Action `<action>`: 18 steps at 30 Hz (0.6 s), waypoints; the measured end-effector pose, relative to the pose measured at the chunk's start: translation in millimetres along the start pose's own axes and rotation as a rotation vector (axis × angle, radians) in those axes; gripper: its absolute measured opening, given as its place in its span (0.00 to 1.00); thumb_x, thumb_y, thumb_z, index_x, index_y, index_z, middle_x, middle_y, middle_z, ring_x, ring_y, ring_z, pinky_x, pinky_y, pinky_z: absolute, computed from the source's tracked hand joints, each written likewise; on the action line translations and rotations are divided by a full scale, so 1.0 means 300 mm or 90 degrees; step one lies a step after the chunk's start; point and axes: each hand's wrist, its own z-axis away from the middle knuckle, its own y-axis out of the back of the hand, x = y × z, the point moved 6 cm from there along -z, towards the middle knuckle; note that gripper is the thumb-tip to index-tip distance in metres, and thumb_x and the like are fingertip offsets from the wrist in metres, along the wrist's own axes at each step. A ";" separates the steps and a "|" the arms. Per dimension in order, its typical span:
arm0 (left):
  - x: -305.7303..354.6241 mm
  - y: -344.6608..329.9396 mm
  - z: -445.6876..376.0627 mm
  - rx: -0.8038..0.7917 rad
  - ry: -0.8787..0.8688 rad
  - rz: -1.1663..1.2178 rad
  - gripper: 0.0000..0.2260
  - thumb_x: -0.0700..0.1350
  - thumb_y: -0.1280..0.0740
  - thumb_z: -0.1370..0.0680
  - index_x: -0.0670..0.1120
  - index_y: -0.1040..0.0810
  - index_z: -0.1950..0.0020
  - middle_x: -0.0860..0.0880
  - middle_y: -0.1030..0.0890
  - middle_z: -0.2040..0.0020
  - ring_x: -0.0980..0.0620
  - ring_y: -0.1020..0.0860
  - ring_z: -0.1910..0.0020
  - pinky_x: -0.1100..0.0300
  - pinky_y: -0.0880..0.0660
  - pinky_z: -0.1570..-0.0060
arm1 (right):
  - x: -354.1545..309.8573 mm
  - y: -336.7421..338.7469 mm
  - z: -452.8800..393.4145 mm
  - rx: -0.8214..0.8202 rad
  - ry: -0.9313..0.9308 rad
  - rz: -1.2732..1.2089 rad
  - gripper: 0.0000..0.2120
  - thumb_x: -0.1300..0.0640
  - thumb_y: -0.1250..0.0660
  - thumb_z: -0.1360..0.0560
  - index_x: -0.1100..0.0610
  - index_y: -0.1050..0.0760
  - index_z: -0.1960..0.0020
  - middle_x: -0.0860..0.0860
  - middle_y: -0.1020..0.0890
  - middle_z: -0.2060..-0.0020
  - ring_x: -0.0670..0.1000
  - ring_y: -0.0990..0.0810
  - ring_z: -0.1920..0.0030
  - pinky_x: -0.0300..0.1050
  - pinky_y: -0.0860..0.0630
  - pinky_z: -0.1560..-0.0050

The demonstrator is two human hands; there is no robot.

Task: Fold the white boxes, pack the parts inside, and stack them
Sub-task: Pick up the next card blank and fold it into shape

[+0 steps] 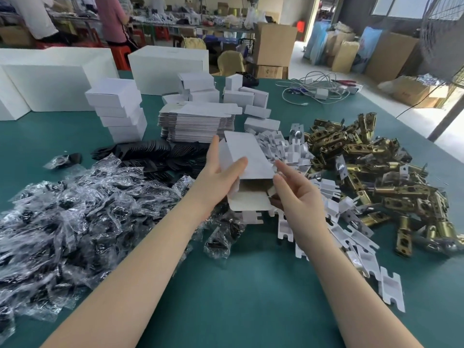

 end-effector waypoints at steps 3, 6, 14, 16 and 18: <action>0.021 -0.018 0.015 -0.024 0.007 -0.159 0.51 0.68 0.31 0.36 0.65 0.59 0.22 0.59 0.65 0.21 0.70 0.53 0.30 0.56 0.44 0.31 | -0.008 0.002 0.000 0.004 0.011 -0.003 0.15 0.59 0.30 0.23 0.40 0.21 0.45 0.42 0.15 0.48 0.43 0.16 0.50 0.43 0.19 0.46; 0.049 -0.048 0.041 -0.078 0.007 -0.182 0.53 0.68 0.29 0.40 0.63 0.53 0.21 0.62 0.66 0.23 0.71 0.58 0.30 0.61 0.45 0.32 | -0.008 -0.002 0.004 0.002 0.006 -0.042 0.16 0.61 0.28 0.24 0.44 0.22 0.42 0.42 0.15 0.48 0.44 0.16 0.47 0.41 0.19 0.49; 0.075 -0.060 0.059 -0.102 0.043 0.018 0.23 0.38 0.40 0.18 0.55 0.34 0.25 0.48 0.30 0.27 0.52 0.27 0.34 0.53 0.28 0.34 | -0.011 -0.012 0.008 -0.040 0.014 -0.031 0.20 0.60 0.26 0.27 0.40 0.24 0.41 0.32 0.16 0.55 0.42 0.17 0.54 0.35 0.20 0.52; 0.075 -0.062 0.057 -0.072 0.046 0.040 0.18 0.39 0.43 0.16 0.56 0.28 0.30 0.49 0.25 0.33 0.51 0.23 0.41 0.50 0.25 0.38 | -0.010 -0.016 0.012 -0.051 0.015 -0.023 0.22 0.60 0.26 0.26 0.39 0.25 0.41 0.31 0.17 0.57 0.41 0.17 0.54 0.35 0.20 0.50; 0.073 -0.057 0.052 -0.039 0.034 0.007 0.16 0.40 0.43 0.16 0.58 0.25 0.36 0.50 0.24 0.35 0.50 0.23 0.41 0.48 0.25 0.38 | -0.012 -0.020 0.013 -0.050 0.016 -0.039 0.22 0.61 0.26 0.26 0.39 0.25 0.40 0.36 0.16 0.49 0.41 0.16 0.51 0.34 0.21 0.51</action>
